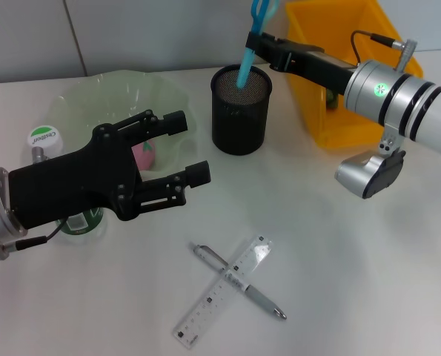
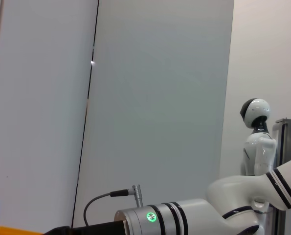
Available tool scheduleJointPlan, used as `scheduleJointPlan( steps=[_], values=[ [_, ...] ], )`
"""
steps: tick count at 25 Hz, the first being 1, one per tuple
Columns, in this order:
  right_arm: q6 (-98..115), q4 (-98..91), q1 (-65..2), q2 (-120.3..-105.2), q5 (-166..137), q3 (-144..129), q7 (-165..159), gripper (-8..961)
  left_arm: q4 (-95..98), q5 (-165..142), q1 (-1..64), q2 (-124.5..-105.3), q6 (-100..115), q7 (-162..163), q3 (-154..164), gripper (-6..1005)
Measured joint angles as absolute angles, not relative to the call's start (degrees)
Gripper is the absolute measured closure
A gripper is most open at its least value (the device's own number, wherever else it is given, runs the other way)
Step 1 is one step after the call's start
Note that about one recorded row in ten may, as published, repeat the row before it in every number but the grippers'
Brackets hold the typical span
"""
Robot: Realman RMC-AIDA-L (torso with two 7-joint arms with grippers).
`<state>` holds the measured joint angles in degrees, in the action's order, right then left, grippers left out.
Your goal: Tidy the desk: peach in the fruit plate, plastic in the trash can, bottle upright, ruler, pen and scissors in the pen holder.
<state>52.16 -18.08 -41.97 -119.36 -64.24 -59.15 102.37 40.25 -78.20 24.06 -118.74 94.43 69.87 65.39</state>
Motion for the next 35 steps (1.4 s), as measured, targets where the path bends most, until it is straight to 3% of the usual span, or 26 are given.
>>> scheduleJointPlan(
  steps=[35],
  values=[
    [64.5, -16.6, -39.3, -119.86, -45.3, -61.9, 98.0, 539, 40.3, -76.7, 24.2, -118.65, 95.1, 69.9, 65.4, 184]
  ],
)
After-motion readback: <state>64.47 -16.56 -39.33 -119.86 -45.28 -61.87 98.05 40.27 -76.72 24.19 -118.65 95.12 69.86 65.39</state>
